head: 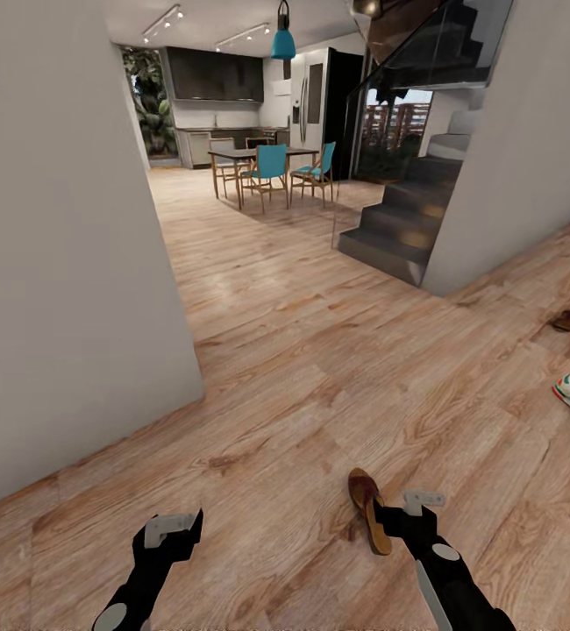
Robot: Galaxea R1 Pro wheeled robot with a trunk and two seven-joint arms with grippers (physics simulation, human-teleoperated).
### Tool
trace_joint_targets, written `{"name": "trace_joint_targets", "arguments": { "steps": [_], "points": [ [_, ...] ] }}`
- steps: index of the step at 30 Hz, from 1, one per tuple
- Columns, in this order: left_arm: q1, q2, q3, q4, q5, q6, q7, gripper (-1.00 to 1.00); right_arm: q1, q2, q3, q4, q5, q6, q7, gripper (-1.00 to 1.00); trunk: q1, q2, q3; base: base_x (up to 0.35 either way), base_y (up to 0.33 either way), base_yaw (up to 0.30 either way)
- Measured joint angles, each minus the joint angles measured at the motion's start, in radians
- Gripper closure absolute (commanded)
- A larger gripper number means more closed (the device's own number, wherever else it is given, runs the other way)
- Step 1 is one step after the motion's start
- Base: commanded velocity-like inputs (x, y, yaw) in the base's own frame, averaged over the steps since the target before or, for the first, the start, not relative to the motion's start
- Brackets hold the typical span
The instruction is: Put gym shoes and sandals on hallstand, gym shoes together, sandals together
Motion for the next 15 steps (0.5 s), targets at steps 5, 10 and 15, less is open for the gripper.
{"name": "trace_joint_targets", "arguments": {
  "steps": [5, 10, 15],
  "points": [
    [0.000, 0.002, 0.000, -0.001, -0.001, 0.000, 0.001, -1.00, 0.000, 0.000, -0.001, 0.000, 0.000, -0.002, 0.000, -1.00, 0.019, -0.035, -0.024, 0.000, 0.000, 0.000],
    [-0.003, 0.003, 0.001, -0.034, -0.002, 0.002, 0.001, -1.00, 0.000, 0.000, -0.001, 0.001, -0.001, -0.005, 0.000, -1.00, 0.038, -0.070, -0.048, 0.000, 0.000, 0.000],
    [-0.008, 0.004, 0.000, -0.070, -0.002, 0.003, 0.001, -1.00, 0.000, -0.001, -0.001, 0.001, -0.003, -0.006, 0.000, -1.00, 0.058, -0.105, -0.072, 0.000, 0.000, 0.000]
  ]
}}
